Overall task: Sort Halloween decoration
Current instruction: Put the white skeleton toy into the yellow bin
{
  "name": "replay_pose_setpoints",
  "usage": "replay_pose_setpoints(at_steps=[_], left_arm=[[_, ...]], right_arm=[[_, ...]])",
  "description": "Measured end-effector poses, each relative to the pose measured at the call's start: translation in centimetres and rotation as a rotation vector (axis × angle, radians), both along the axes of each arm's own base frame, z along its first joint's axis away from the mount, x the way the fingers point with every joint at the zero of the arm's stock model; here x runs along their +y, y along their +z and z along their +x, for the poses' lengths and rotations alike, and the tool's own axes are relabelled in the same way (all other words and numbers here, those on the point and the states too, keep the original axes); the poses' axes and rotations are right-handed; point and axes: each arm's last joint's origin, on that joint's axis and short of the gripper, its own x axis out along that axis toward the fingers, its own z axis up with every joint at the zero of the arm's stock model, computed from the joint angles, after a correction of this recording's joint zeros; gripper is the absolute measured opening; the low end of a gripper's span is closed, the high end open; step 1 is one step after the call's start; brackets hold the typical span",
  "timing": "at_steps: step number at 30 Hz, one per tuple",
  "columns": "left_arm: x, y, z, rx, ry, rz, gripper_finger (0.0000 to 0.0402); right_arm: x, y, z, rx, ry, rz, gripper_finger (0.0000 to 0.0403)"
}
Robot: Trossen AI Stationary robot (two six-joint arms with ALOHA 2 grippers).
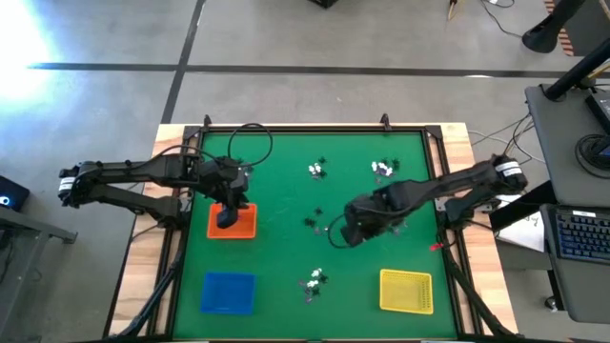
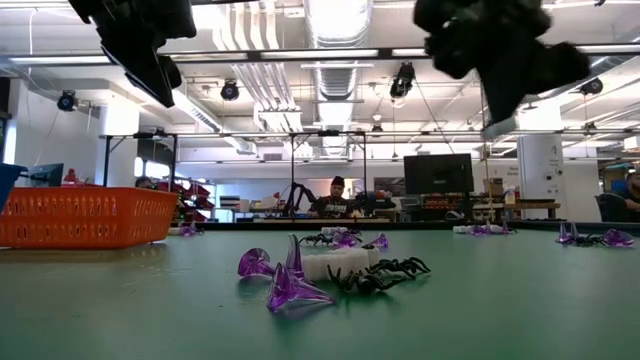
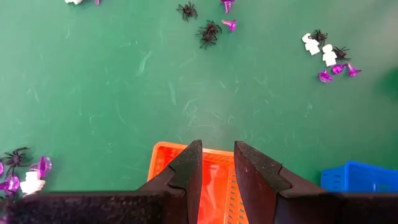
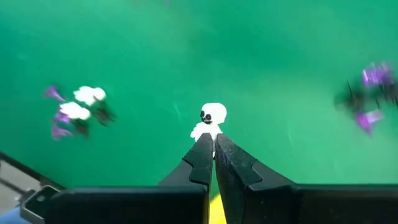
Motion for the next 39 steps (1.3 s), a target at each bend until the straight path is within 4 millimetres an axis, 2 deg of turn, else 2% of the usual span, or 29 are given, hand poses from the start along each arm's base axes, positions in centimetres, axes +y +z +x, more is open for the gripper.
replay_pose_setpoints(at_steps=[22, 28, 34, 39], left_arm=[[-0.1, 0.9, -1.1, -0.06, -0.071, 0.058, 0.0075], [-0.1, 0.9, -1.1, -0.061, -0.071, 0.058, 0.0075], [-0.1, 0.9, -1.1, -0.062, -0.071, 0.058, 0.0075], [-0.1, 0.9, -1.1, -0.064, -0.071, 0.059, 0.0075]], right_arm=[[11.1, -0.2, -5.7, 0.222, -0.26, 0.085, 0.0009], [12.5, -0.3, -6.5, 0.243, -0.284, 0.125, 0.0009], [12.8, -0.5, -6.6, 0.257, -0.287, 0.122, 0.0011], [13.0, -1.0, -6.4, 0.267, -0.274, 0.106, 0.0032]])
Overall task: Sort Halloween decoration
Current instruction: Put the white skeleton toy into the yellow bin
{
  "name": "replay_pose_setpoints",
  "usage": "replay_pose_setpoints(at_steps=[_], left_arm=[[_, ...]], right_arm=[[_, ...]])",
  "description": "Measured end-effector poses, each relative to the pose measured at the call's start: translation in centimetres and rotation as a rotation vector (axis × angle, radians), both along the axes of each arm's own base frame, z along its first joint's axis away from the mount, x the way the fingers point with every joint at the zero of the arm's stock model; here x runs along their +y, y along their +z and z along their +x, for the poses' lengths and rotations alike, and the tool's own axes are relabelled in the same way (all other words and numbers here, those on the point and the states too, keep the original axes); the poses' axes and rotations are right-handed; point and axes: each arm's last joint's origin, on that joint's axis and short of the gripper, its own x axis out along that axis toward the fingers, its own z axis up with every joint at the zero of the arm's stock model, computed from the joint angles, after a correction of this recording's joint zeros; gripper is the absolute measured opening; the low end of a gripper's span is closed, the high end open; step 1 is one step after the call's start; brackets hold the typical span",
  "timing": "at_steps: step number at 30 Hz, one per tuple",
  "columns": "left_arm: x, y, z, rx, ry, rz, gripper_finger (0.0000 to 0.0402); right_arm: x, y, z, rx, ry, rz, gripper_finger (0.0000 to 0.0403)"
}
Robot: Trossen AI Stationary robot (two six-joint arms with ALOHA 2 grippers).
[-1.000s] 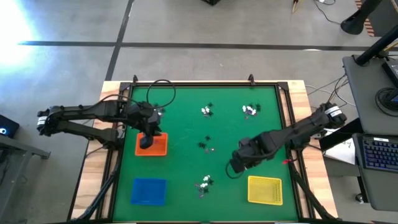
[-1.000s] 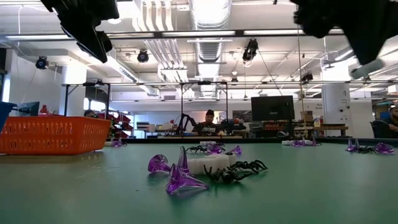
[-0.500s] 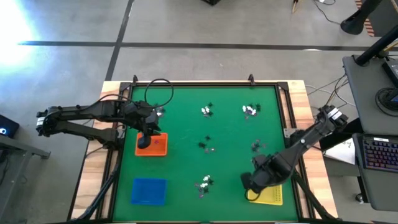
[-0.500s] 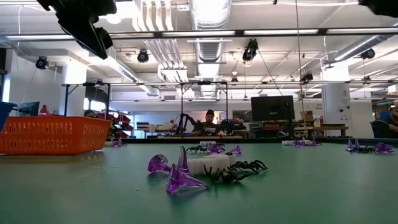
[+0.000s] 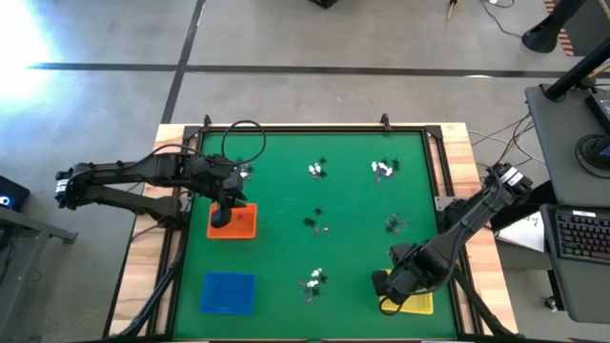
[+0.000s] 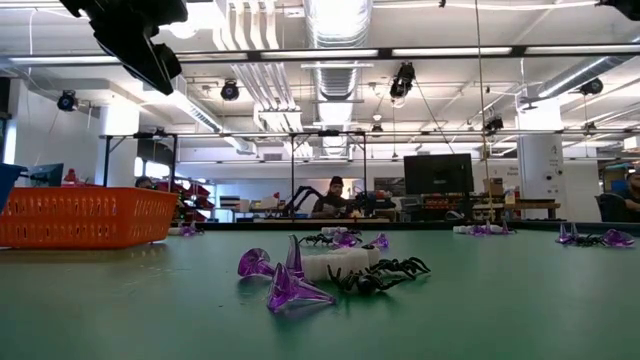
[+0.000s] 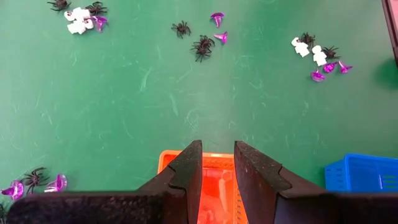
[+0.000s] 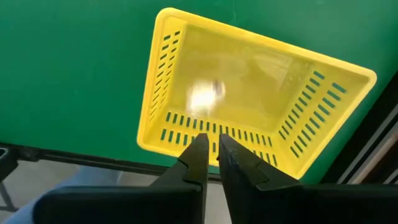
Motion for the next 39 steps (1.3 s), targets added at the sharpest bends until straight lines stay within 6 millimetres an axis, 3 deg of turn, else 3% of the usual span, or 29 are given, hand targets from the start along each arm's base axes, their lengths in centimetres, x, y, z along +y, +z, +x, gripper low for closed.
replay_pose_setpoints(at_steps=[8, 19, 24, 29, 39], left_arm=[[0.0, 0.0, 0.0, -0.003, 0.0, 0.0, 0.0081], [0.1, 0.5, 0.7, -0.082, -0.001, 0.006, 0.0143], [0.1, 0.5, 1.9, -0.129, 0.042, -0.066, 0.0149], [-0.6, 0.0, 3.5, -0.138, -0.021, -0.151, 0.014], [-2.5, -2.2, 6.5, -0.064, -0.013, -0.236, 0.012]], right_arm=[[0.1, -0.3, 0.1, 0.006, 0.002, -0.009, 0.0052], [-1.3, -0.4, 1.0, -0.135, 0.003, -0.205, 0.0052], [-3.0, -0.4, 2.1, -0.172, 0.129, -0.281, 0.0052], [-5.3, -0.4, 3.0, -0.147, 0.252, -0.32, 0.0052], [-9.2, 0.4, 1.8, 0.042, 0.358, -0.418, 0.0052]])
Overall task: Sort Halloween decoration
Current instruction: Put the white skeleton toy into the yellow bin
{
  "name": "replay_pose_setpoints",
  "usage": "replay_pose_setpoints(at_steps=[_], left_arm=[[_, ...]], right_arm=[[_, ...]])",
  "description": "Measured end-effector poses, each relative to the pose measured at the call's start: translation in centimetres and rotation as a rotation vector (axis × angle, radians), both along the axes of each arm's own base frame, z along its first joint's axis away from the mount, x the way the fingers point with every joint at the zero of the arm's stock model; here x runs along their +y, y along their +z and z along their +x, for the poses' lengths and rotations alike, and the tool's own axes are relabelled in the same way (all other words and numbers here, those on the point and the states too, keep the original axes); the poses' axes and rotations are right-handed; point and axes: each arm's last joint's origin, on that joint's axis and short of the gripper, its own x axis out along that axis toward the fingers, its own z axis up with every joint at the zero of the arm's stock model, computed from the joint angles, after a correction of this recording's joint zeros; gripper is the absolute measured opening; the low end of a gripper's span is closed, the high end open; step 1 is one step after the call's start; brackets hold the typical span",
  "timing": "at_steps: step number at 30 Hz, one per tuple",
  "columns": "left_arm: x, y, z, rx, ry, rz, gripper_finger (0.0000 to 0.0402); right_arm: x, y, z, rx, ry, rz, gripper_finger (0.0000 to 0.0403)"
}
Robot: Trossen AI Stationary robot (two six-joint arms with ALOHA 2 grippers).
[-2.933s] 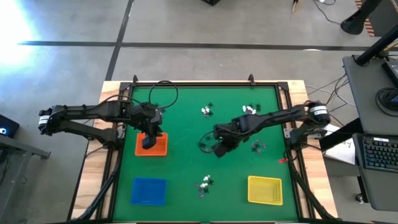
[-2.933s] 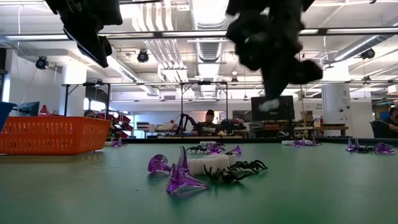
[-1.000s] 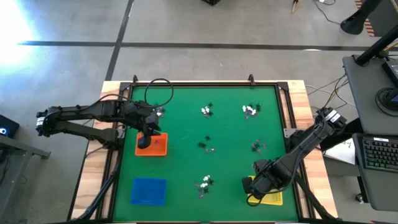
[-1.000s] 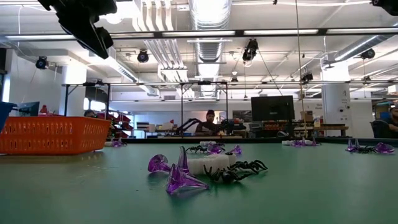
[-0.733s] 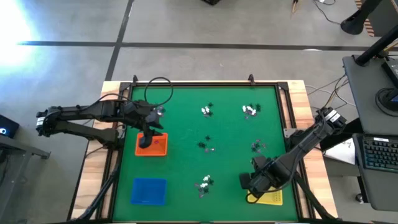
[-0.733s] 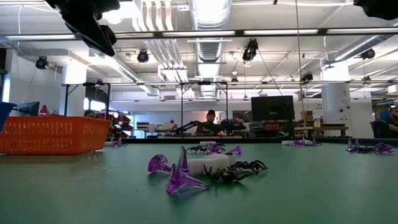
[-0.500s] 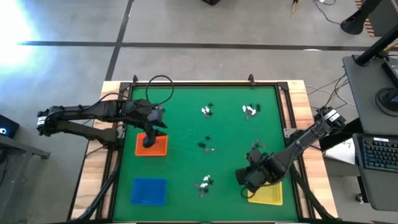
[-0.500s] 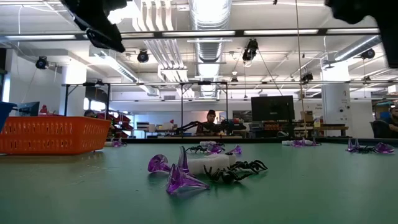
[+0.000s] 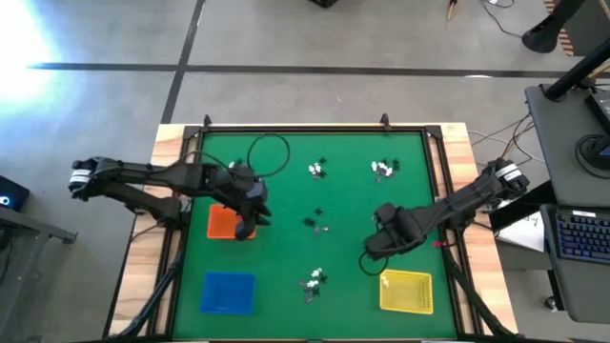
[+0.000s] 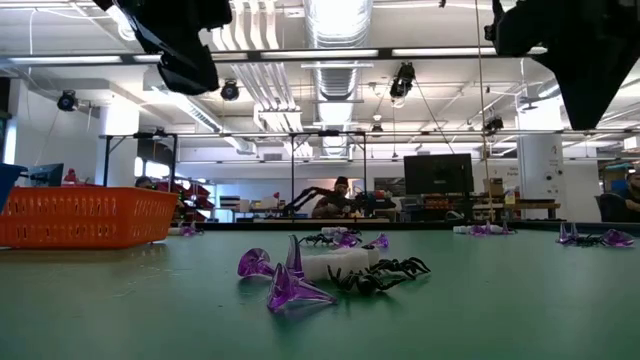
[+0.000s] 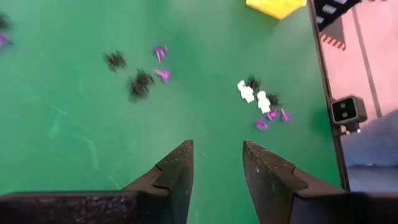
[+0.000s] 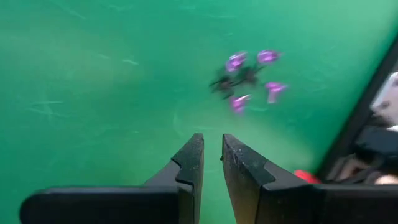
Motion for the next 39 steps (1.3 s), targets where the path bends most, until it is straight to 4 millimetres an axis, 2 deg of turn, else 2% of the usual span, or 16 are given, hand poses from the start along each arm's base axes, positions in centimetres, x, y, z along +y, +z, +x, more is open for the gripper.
replay_pose_setpoints(at_steps=[5, 12, 21, 26, 30, 33, 39], left_arm=[[-1.5, -1.5, 1.2, 0.065, -0.021, -0.031, 0.0118], [-3.0, -3.3, 3.3, 0.084, 0.006, -0.094, 0.0118], [-3.5, -4.8, 4.9, 0.097, 0.056, -0.144, 0.0118], [-3.3, -5.1, 5.7, 0.038, 0.091, -0.093, 0.0118], [-3.3, -5.4, 6.4, -0.03, -0.037, 0.015, 0.0118], [-2.8, -5.8, 7.2, -0.01, -0.088, 0.088, 0.0118], [-1.5, -5.9, 9.3, 0.033, -0.075, 0.179, 0.0118]], right_arm=[[-1.1, 1.1, -0.8, 0.014, 0.068, -0.015, 0.0052], [-2.2, 3.3, -2.4, -0.095, 0.098, -0.09, 0.0052], [-3.2, 5.4, -4.1, -0.205, 0.096, -0.101, 0.0052], [-3.3, 5.6, -4.2, -0.225, 0.105, -0.135, 0.0052], [-3.3, 5.5, -4.1, -0.221, 0.116, -0.146, 0.0052], [-3.3, 5.4, -4.0, -0.216, 0.118, -0.147, 0.0052], [-3.3, 5.4, -3.9, -0.22, 0.113, -0.146, 0.0052]])
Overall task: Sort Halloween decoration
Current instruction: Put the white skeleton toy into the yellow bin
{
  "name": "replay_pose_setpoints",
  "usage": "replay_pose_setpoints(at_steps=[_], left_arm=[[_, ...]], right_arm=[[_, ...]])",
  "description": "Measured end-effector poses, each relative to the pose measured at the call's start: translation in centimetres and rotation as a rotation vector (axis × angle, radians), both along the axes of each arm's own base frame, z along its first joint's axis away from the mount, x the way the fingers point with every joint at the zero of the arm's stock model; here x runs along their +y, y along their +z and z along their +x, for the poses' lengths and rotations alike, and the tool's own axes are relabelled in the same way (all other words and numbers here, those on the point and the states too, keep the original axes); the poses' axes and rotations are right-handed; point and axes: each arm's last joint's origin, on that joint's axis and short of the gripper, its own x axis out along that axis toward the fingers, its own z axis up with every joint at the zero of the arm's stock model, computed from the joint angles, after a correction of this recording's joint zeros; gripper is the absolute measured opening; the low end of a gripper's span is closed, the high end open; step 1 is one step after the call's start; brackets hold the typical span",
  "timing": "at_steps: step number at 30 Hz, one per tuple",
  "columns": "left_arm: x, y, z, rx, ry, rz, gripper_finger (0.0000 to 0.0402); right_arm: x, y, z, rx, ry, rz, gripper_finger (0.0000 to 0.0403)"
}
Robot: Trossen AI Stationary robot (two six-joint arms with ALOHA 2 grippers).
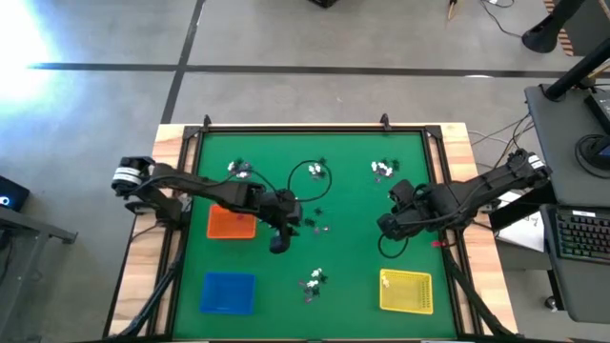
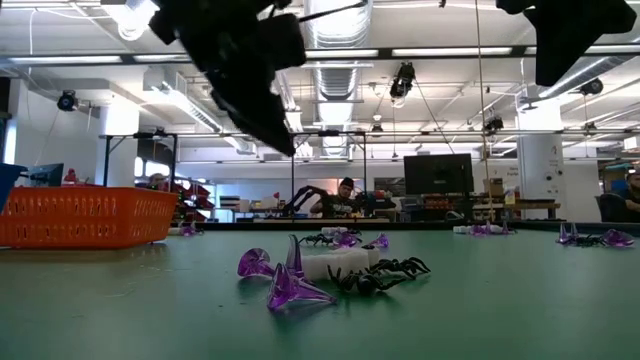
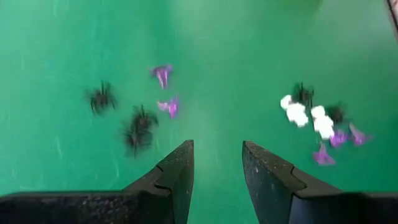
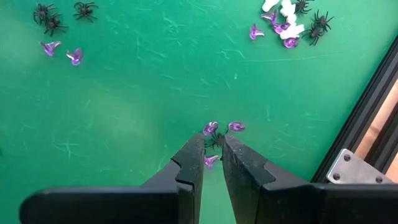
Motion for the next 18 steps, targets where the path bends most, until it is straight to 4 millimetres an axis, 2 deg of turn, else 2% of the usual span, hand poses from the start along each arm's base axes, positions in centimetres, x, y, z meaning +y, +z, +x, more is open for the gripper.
replay_pose_setpoints(at_steps=[5, 9, 13, 18], left_arm=[[0.7, 2.3, 2.7, -0.076, -0.038, 0.062, 0.0118], [1.6, 4.2, 4.2, -0.064, -0.06, 0.174, 0.0118], [3.3, 5.2, 4.4, 0.007, -0.03, 0.263, 0.0118], [6.6, 5.0, 3.8, 0.033, 0.043, 0.257, 0.0118]], right_arm=[[0.0, 0.0, -0.1, 0.008, 0.008, -0.004, 0.0052], [-0.1, 0.1, -0.3, 0.016, -0.005, -0.006, 0.0052], [-0.3, 0.2, -0.8, 0.028, -0.024, -0.011, 0.0052], [-0.3, 0.3, -0.9, 0.037, -0.017, -0.015, 0.0052]])
